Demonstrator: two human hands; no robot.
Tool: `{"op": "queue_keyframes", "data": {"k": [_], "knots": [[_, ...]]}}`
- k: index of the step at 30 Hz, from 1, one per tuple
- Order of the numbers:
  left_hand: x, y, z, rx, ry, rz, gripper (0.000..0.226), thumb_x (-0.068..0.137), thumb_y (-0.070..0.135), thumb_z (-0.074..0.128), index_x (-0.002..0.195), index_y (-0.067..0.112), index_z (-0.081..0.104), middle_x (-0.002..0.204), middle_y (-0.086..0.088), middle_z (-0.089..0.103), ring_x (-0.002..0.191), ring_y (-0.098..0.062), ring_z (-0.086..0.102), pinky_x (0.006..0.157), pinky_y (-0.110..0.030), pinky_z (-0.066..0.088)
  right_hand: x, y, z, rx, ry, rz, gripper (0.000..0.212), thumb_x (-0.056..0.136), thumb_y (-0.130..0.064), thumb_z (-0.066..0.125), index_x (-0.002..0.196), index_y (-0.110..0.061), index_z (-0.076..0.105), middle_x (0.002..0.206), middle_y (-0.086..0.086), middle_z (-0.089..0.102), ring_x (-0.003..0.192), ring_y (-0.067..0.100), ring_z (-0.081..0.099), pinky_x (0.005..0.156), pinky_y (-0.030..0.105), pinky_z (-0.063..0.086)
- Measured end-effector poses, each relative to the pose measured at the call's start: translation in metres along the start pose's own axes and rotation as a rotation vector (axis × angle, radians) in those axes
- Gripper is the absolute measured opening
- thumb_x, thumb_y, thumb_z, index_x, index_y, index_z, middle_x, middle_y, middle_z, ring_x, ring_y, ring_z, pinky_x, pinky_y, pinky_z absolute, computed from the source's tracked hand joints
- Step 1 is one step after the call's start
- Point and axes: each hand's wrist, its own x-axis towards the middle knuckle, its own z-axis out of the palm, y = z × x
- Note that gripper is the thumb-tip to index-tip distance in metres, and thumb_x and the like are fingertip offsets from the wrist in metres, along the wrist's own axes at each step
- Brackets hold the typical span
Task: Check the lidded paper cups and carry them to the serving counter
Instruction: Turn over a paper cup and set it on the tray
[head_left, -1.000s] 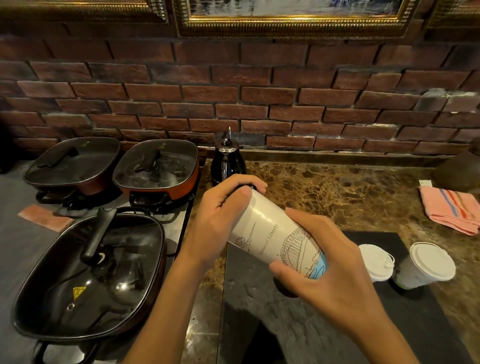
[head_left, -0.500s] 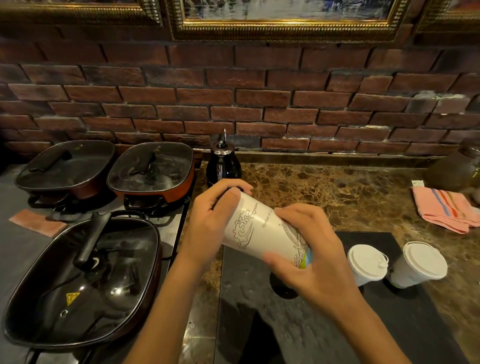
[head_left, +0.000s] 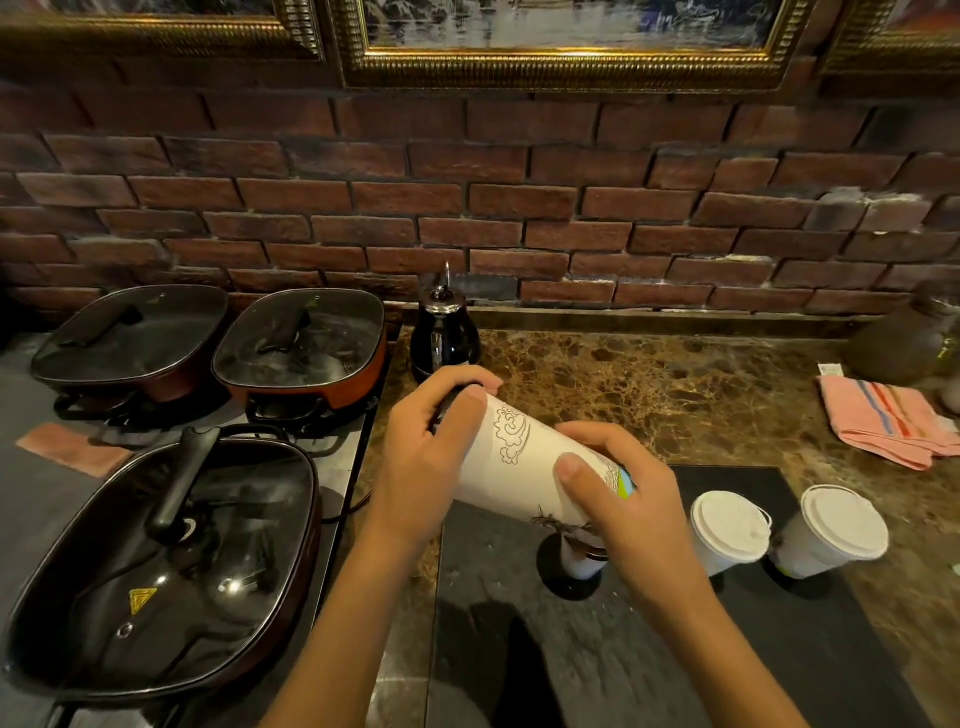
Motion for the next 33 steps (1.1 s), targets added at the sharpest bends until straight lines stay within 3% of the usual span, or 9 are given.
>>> {"op": "queue_keyframes", "data": {"k": [4,6,12,16,21,24,27,30,33], "knots": [[-0.001,-0.001,0.004,-0.135,0.063,-0.228,0.030,0.084,0.041,0.051,0.098,0.027,0.073,0.097,0.000,0.073,0.092,-0.026,0.072,0.056,-0.034,0.054,-0.002,0.005,0.004,-0.345,0.104,-0.326,0.032,0.085,-0.042,0.061,0.110,-0.022,0.065,0.107,-0.005,0.064,0.101,0.007,0.062,0.078,0.013,0.047],[-0.002,0.000,0.003,-0.151,0.064,-0.223,0.031,0.084,0.042,0.050,0.100,0.026,0.073,0.099,-0.002,0.074,0.093,-0.028,0.072,0.058,-0.036,0.054,-0.002,0.006,0.004,-0.386,0.105,-0.382,0.031,0.088,-0.039,0.059,0.109,-0.017,0.065,0.106,-0.003,0.063,0.099,0.008,0.061,0.079,0.014,0.045],[-0.009,0.004,0.000,-0.034,-0.012,-0.012,0.039,0.084,0.056,0.052,0.112,0.033,0.066,0.109,0.011,0.066,0.097,-0.017,0.069,0.064,-0.036,0.058,-0.001,-0.006,0.008,0.040,0.134,-0.058,0.019,0.079,-0.045,0.061,0.088,-0.032,0.070,0.090,-0.010,0.071,0.082,0.005,0.069,0.060,0.022,0.054],[-0.012,0.003,-0.001,0.085,-0.063,0.065,0.042,0.084,0.057,0.051,0.119,0.037,0.060,0.115,0.014,0.059,0.104,-0.017,0.062,0.074,-0.038,0.056,0.007,-0.005,0.005,0.261,0.100,0.220,0.012,0.076,-0.032,0.061,0.075,-0.025,0.070,0.078,-0.004,0.067,0.064,0.007,0.063,0.054,0.037,0.044],[-0.013,0.001,0.001,-0.140,-0.006,-0.046,0.039,0.083,0.054,0.052,0.112,0.031,0.065,0.114,-0.004,0.066,0.100,-0.032,0.068,0.064,-0.057,0.057,-0.003,-0.007,0.005,-0.127,0.177,-0.192,0.027,0.084,-0.044,0.057,0.103,-0.026,0.065,0.099,-0.010,0.066,0.093,0.011,0.064,0.070,0.016,0.049],[-0.015,0.002,0.003,-0.206,0.006,-0.103,0.041,0.082,0.056,0.053,0.110,0.030,0.067,0.113,-0.011,0.067,0.098,-0.035,0.070,0.063,-0.050,0.057,-0.005,-0.005,0.007,-0.282,0.211,-0.363,0.024,0.090,-0.037,0.055,0.100,-0.018,0.064,0.098,-0.002,0.063,0.091,0.016,0.062,0.070,0.018,0.047],[-0.019,0.002,0.005,-0.129,-0.005,0.016,0.041,0.084,0.053,0.053,0.116,0.029,0.063,0.113,-0.002,0.065,0.098,-0.026,0.070,0.062,-0.047,0.059,-0.004,-0.006,0.008,-0.141,0.277,-0.258,0.020,0.091,-0.033,0.055,0.092,-0.016,0.064,0.088,-0.005,0.065,0.084,0.010,0.064,0.065,0.018,0.048],[-0.020,-0.002,0.007,0.021,0.015,0.166,0.035,0.086,0.051,0.053,0.115,0.033,0.061,0.112,-0.003,0.060,0.101,-0.030,0.066,0.066,-0.054,0.059,0.004,-0.009,0.009,0.103,0.228,0.044,0.018,0.096,-0.018,0.058,0.086,-0.005,0.063,0.078,-0.004,0.064,0.068,0.004,0.059,0.057,0.023,0.044],[-0.022,-0.004,0.010,-0.022,0.065,0.107,0.033,0.086,0.048,0.054,0.113,0.031,0.061,0.111,-0.002,0.061,0.099,-0.027,0.067,0.063,-0.049,0.060,0.014,-0.010,0.005,0.138,0.127,0.176,0.017,0.097,-0.019,0.055,0.092,-0.004,0.062,0.079,-0.001,0.063,0.065,0.005,0.059,0.055,0.025,0.043]]}}
